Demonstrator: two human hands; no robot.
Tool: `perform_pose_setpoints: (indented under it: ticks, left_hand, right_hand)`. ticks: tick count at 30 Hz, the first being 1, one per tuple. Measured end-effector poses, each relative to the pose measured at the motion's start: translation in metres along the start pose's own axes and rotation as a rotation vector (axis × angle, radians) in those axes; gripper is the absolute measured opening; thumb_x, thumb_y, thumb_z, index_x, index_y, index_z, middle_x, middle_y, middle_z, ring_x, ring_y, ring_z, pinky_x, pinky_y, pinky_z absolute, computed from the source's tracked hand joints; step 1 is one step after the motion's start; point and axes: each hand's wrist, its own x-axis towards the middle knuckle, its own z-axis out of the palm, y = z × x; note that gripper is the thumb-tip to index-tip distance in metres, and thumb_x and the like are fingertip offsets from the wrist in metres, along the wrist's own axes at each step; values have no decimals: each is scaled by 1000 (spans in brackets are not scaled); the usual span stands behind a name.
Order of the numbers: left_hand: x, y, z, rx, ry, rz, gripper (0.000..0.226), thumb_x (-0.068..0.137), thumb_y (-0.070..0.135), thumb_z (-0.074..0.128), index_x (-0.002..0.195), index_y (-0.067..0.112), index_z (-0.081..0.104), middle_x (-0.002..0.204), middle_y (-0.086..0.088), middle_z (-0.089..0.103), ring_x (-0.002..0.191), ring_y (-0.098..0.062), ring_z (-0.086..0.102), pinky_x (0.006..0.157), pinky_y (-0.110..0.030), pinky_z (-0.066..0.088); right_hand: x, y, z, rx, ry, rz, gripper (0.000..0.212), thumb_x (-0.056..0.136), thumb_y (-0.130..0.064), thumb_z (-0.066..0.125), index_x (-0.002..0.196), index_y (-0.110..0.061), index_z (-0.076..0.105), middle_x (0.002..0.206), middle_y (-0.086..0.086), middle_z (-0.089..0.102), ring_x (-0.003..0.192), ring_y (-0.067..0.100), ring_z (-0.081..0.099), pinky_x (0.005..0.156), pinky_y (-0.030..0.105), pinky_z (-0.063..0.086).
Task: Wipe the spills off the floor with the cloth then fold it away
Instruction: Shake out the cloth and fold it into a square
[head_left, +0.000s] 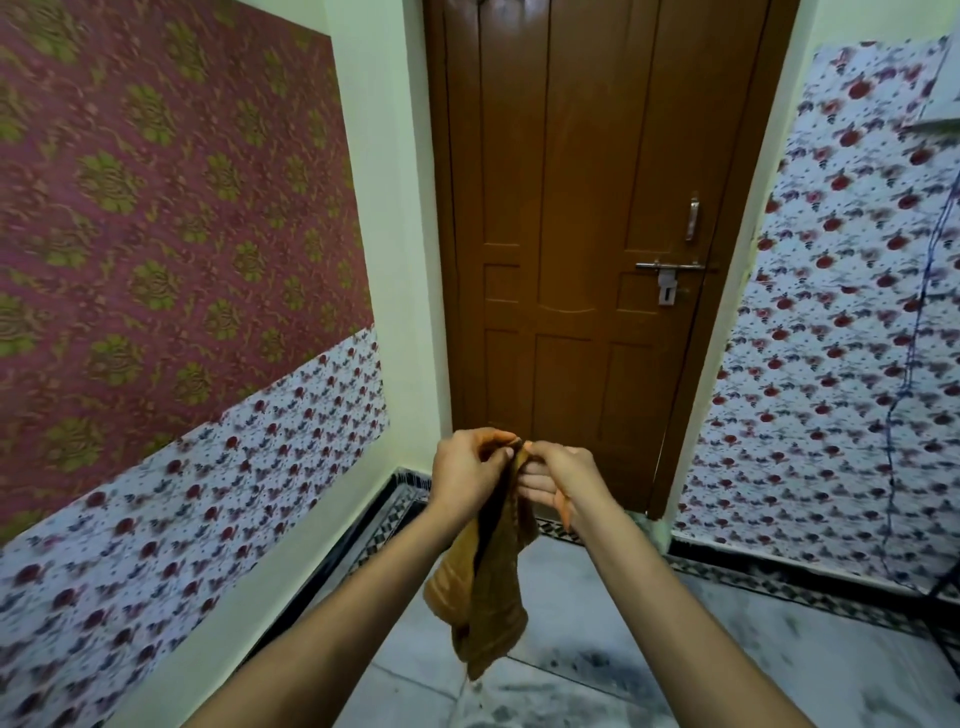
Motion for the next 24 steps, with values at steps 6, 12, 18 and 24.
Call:
perform_pose_setpoints:
  ticks: [6, 12, 18, 24]
  left_hand:
    - [0, 5, -5, 99, -68, 76, 36, 84, 19, 68, 119, 13, 63, 115, -2, 68, 109, -13, 61, 98, -32, 48]
    - [13, 15, -20, -89, -15, -24, 13, 85, 11, 63, 89, 21, 70, 91, -2, 71, 89, -15, 67, 76, -30, 58]
    - [27, 38, -40, -307, -48, 14, 16, 86, 8, 59, 84, 18, 70, 91, -8, 70, 92, -18, 66, 75, -26, 55]
    - [43, 47, -59, -264, 85, 15, 13, 86, 16, 60, 82, 21, 71, 85, -3, 70, 88, -16, 66, 76, -28, 56]
  right_hand:
    - [2, -8, -7, 48, -172, 75, 42, 98, -43, 38, 88, -9, 61, 88, 9, 67, 83, 21, 65, 70, 30, 54]
    - [1, -3, -16, -154, 38, -253, 19, 94, -24, 50, 92, -13, 66, 93, 3, 67, 93, 20, 62, 72, 25, 47]
    - [17, -6, -24, -652, -212, -515, 43, 83, -25, 68, 123, -22, 53, 115, -8, 55, 110, 12, 49, 88, 28, 42]
    - [28, 5, -27, -715, -147, -506, 14, 85, -21, 65, 99, -19, 63, 100, -3, 63, 97, 15, 59, 69, 22, 45]
